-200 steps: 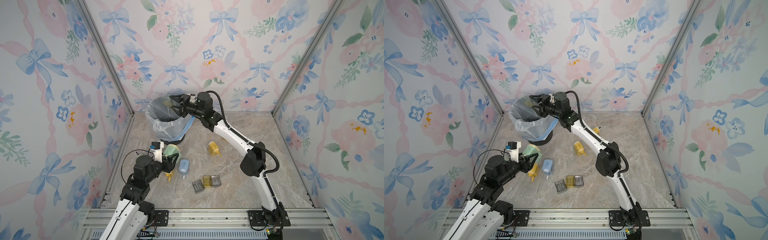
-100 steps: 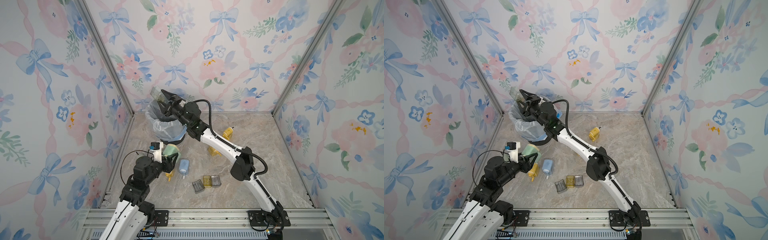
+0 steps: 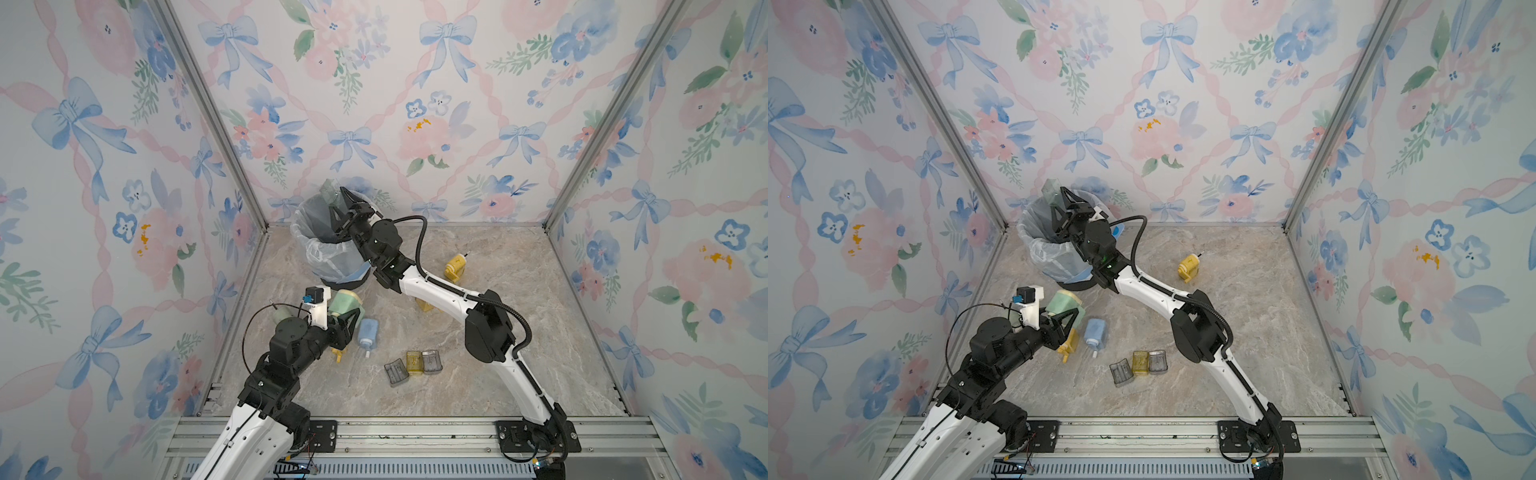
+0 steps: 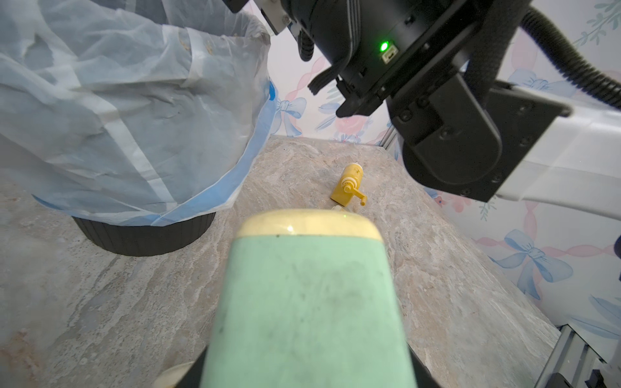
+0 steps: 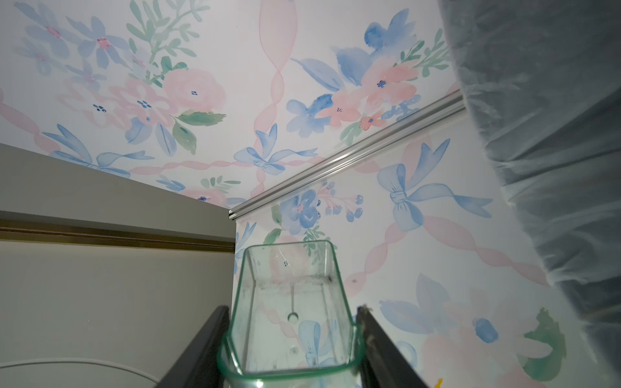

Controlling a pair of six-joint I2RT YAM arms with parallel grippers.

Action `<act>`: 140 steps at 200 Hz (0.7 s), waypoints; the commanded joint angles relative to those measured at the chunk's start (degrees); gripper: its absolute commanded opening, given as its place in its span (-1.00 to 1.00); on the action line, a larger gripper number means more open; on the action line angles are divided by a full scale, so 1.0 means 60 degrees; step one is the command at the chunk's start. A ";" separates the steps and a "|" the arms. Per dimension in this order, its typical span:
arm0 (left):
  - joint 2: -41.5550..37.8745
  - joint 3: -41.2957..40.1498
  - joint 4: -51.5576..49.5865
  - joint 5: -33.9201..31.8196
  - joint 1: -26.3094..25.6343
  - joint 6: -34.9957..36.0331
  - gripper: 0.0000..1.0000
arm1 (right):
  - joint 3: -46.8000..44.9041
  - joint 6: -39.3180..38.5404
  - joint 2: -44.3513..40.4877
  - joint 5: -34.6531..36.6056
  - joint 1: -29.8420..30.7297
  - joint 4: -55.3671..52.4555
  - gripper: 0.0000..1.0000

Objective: Take out the pencil sharpener tray and clean the shavings
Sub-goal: Pour the shavings into the trash bin.

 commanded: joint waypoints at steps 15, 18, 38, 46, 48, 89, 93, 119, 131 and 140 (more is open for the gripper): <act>-0.0087 -0.0009 0.0162 -0.0381 -0.0176 0.0120 -1.00 | 0.1792 0.1488 0.0207 -0.0454 0.0229 0.0710 -0.13; -0.0070 -0.0016 0.0161 -0.0398 -0.0180 0.0122 -1.00 | 0.1687 0.1461 0.0130 -0.0498 0.0233 0.0796 -0.14; -0.0002 0.0001 0.0161 -0.0415 -0.0212 0.0114 -1.00 | -0.0194 0.1246 -0.0826 -0.0737 0.0187 0.1383 -0.14; 0.0037 0.0008 0.0161 -0.0391 -0.0199 0.0113 -1.00 | -0.1083 0.1085 -0.1230 -0.0826 0.0144 0.1544 -0.14; 0.0045 0.0011 0.0161 -0.0385 -0.0199 0.0106 -1.00 | -0.1274 0.1026 -0.1351 -0.0857 0.0131 0.1594 -0.14; 0.0140 0.0023 0.0168 -0.0431 -0.0215 0.0099 -1.00 | -0.4264 -0.1106 -0.3313 -0.1800 -0.0113 0.1479 -0.14; 0.0140 0.0026 0.0172 -0.0426 -0.0227 0.0110 -1.00 | -0.4350 -0.1157 -0.3371 -0.1904 -0.0139 0.1472 -0.14; 0.0202 0.0028 0.0167 -0.0471 -0.0228 0.0099 -1.00 | -0.4281 -0.1216 -0.3189 -0.2679 -0.0339 0.1801 -0.14; 0.0219 0.0038 0.0176 -0.0482 -0.0237 0.0096 -1.00 | -0.4198 -0.1349 -0.3107 -0.3076 -0.0367 0.1940 -0.16; 0.0267 0.0028 0.0176 -0.0496 -0.0228 0.0085 -1.00 | -0.4307 -0.1516 -0.3167 -0.3299 -0.0370 0.2036 -0.17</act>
